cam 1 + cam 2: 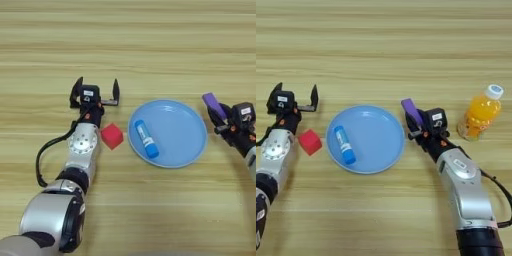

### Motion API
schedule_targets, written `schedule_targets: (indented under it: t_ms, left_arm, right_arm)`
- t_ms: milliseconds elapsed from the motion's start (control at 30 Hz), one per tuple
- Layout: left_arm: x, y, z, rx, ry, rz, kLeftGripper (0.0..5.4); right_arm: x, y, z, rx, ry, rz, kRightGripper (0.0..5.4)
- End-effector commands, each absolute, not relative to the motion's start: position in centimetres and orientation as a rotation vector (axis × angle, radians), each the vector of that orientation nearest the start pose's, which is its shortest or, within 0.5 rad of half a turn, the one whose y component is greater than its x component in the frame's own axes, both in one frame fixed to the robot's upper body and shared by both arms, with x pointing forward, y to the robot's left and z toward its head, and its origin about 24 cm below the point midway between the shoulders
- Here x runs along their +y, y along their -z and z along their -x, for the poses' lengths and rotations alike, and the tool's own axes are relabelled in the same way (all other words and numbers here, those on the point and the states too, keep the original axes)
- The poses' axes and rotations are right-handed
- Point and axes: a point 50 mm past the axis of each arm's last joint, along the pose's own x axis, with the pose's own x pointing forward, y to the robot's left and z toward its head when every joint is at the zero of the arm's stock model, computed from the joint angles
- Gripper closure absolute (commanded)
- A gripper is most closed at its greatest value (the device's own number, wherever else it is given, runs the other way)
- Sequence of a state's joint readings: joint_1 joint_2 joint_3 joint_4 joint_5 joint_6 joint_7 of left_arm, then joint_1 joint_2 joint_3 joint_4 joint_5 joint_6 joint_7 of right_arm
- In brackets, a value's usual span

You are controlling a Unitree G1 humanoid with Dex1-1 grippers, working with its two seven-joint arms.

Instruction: Move the objects on the table

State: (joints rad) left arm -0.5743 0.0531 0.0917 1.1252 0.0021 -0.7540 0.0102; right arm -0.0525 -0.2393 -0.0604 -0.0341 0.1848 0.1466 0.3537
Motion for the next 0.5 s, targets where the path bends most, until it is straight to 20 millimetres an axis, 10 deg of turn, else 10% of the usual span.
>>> schedule_targets:
  t_ms: [33, 500]
  left_arm:
    - [14.0, -2.9, -33.1, -0.201, 0.056, -0.053, 0.0]
    - [13.8, -2.9, -33.1, -0.201, 0.057, -0.051, 0.0]
  right_arm:
    - [-18.3, -6.0, -25.8, 0.062, -0.319, 0.037, 3.98]
    - [-13.1, -5.0, -25.1, 0.098, -0.485, -0.013, 3.98]
